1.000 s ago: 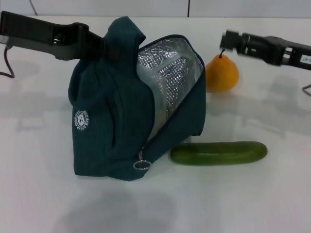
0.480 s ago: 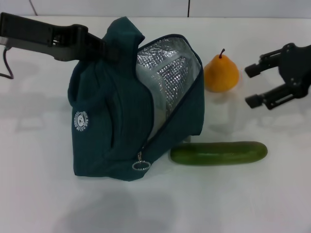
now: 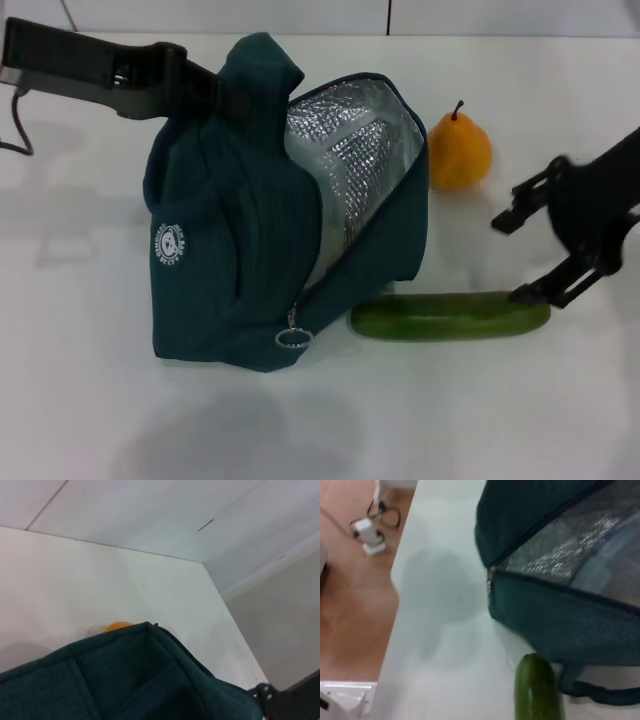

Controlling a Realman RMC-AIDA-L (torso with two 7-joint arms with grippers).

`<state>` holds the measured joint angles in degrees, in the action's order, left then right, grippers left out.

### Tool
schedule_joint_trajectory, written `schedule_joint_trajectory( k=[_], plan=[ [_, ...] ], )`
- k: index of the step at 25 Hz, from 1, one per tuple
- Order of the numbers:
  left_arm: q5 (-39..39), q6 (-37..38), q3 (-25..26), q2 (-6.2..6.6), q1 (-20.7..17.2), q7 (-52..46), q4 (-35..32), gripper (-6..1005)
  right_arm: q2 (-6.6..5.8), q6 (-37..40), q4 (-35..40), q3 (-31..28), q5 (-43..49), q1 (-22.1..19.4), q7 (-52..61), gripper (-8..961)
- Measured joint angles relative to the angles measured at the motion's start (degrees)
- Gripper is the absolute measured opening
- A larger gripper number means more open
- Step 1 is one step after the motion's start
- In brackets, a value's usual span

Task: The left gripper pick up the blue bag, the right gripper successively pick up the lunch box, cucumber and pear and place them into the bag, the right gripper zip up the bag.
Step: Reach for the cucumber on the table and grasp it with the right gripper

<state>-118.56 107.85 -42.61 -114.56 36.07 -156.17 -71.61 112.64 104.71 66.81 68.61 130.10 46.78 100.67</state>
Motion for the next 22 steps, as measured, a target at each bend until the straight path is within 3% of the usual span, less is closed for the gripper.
schedule_joint_trajectory(
  k=[8,22],
  plan=[
    [-0.23,-0.12,-0.02,-0.04,0.74,-0.10,-0.03,41,2.49,-6.03,-5.40,6.87,2.12,0.85,-1.24,812],
    [-0.10,-0.20,-0.01,-0.08,0.76,-0.15,-0.12,41,3.33,-18.11,-12.73,15.99,1.54,0.67,-1.58,825]
  ],
)
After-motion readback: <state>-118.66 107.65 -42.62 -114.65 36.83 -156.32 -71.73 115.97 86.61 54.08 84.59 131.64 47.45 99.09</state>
